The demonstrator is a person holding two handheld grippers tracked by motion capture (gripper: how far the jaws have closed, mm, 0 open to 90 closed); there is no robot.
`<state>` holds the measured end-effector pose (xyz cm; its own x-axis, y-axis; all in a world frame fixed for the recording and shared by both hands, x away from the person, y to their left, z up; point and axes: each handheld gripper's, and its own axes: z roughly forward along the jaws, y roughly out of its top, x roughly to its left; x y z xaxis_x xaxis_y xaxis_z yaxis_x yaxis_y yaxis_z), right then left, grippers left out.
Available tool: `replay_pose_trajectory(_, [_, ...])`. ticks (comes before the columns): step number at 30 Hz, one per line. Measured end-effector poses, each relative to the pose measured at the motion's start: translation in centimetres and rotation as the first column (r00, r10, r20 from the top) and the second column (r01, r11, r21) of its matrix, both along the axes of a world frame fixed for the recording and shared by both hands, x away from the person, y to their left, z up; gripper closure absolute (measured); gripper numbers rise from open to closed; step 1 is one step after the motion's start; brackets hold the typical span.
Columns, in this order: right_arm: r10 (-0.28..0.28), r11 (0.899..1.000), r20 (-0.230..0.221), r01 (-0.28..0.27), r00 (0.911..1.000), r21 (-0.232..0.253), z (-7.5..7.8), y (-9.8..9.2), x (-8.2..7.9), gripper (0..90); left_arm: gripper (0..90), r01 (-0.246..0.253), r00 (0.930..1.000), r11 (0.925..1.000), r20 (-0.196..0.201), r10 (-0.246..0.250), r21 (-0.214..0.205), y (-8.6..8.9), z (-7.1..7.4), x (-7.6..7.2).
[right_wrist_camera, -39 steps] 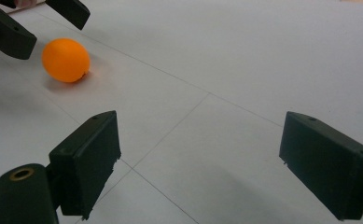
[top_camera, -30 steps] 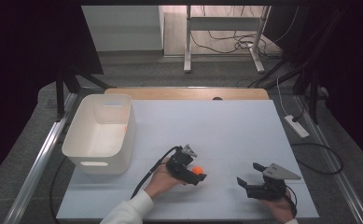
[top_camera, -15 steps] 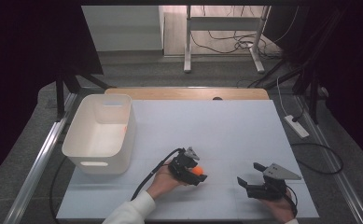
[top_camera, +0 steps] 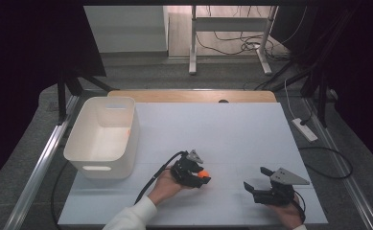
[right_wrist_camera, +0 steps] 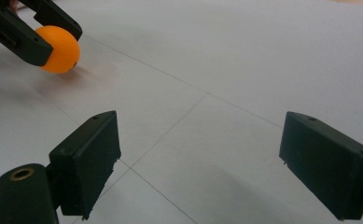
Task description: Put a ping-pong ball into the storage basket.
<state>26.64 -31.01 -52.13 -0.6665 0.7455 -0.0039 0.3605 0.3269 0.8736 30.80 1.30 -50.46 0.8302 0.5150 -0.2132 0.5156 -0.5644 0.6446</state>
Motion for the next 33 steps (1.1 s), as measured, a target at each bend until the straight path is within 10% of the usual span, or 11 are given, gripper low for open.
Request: replay_pose_trajectory(33, [-0.003, 1.0, 0.001, 0.003, 1.0, -0.008, 0.0, 0.0, 0.0, 12.0, 50.4, -0.047, 0.994, 0.9917, 0.093, 0.058, -0.12, 2.6, 3.7, -0.7])
